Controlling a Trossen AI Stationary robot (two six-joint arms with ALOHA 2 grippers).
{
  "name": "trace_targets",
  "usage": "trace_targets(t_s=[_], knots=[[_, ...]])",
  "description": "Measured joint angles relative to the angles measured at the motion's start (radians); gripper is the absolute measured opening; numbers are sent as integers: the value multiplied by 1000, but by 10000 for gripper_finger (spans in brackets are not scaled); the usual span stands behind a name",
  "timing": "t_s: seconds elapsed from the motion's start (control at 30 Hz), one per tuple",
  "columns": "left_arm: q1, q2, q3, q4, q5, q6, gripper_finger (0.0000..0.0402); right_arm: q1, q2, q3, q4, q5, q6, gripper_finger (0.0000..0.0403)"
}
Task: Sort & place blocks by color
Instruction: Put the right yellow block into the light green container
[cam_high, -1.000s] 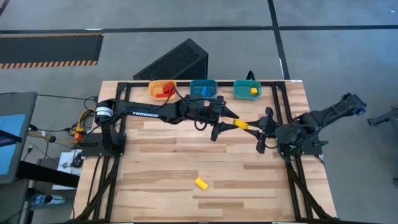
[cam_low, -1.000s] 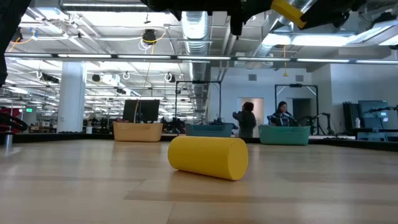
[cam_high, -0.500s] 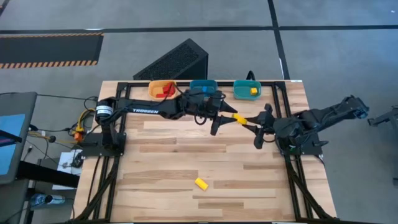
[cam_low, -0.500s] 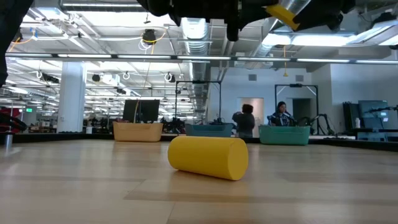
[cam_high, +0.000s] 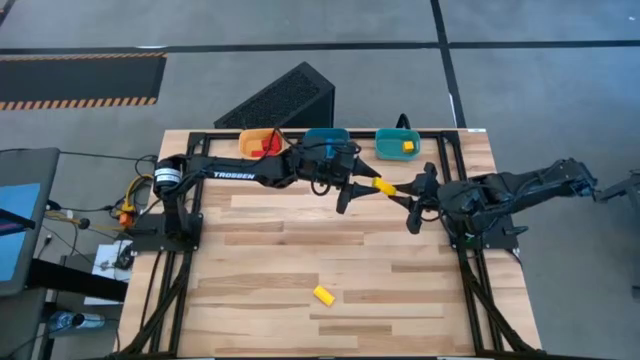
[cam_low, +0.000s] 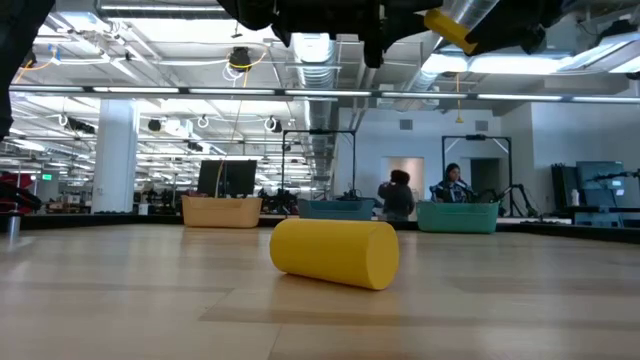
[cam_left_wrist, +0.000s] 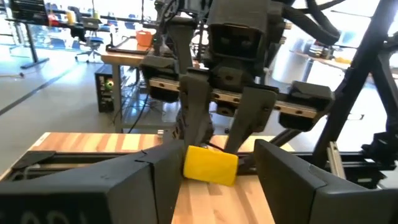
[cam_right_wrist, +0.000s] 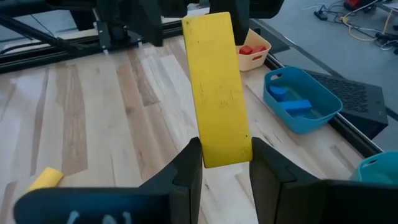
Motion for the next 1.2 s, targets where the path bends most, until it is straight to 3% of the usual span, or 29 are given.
trace_targets(t_s=[0.5, 0.77, 1.0, 1.2], knots=[[29, -4, 2, -27, 19, 57, 80, -64, 0, 0, 59, -63, 0, 108], [59, -4, 2, -38, 23, 96, 79, -114, 2, -1, 66, -82, -1, 112], [121, -1, 0, -61, -17, 68, 81, -200, 0, 0, 94, -10, 103, 168], [181, 30, 4, -35, -34, 62, 79, -269, -10, 0, 102, 26, 296, 217]])
